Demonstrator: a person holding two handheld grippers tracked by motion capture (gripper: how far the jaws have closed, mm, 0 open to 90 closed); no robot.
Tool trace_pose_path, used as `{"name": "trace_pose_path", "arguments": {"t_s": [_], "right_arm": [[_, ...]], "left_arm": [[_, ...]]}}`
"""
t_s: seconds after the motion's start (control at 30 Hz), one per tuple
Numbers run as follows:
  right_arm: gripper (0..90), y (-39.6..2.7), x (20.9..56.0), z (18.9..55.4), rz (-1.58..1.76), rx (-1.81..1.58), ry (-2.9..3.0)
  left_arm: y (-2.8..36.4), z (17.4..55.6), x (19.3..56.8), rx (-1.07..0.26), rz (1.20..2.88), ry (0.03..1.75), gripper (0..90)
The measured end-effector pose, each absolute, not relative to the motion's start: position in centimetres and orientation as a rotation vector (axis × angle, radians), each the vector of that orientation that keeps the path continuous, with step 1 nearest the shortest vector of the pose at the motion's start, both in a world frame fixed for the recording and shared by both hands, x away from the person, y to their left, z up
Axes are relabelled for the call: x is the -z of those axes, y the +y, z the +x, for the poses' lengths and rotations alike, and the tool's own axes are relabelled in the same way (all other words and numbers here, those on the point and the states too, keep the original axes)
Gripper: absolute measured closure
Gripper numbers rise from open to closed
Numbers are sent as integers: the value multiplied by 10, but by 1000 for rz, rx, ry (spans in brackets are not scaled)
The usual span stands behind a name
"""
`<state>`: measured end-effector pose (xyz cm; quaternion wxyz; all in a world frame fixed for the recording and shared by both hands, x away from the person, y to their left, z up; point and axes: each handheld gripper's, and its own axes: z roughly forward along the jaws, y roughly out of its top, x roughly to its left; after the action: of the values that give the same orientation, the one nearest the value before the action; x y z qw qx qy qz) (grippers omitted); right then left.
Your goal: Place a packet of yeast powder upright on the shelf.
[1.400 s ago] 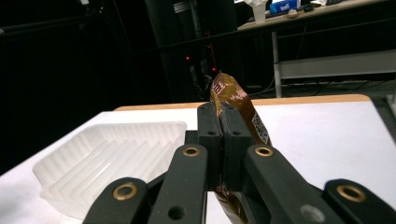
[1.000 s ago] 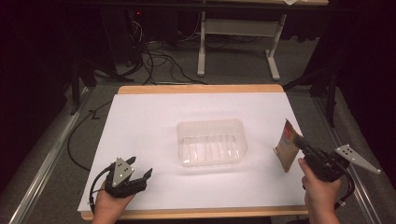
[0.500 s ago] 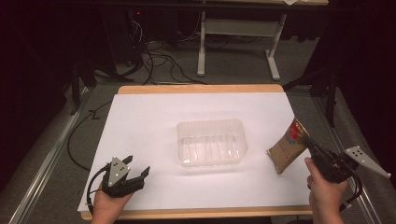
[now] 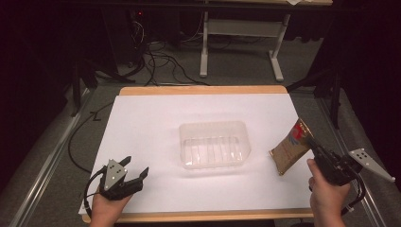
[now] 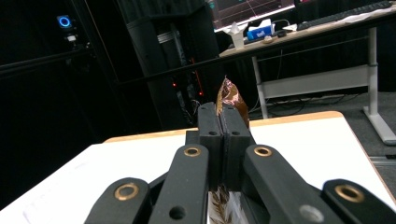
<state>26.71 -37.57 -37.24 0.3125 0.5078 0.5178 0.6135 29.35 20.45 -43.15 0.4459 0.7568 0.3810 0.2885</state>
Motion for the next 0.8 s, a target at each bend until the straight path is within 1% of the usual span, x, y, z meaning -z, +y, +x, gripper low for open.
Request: {"name": "trace_pose_path", "arguments": {"t_s": [0.8], "right_arm": [[900, -362, 360, 267, 1336, -1662, 1324]], "left_arm": [[203, 293, 432, -708, 1888, 928, 287]]}}
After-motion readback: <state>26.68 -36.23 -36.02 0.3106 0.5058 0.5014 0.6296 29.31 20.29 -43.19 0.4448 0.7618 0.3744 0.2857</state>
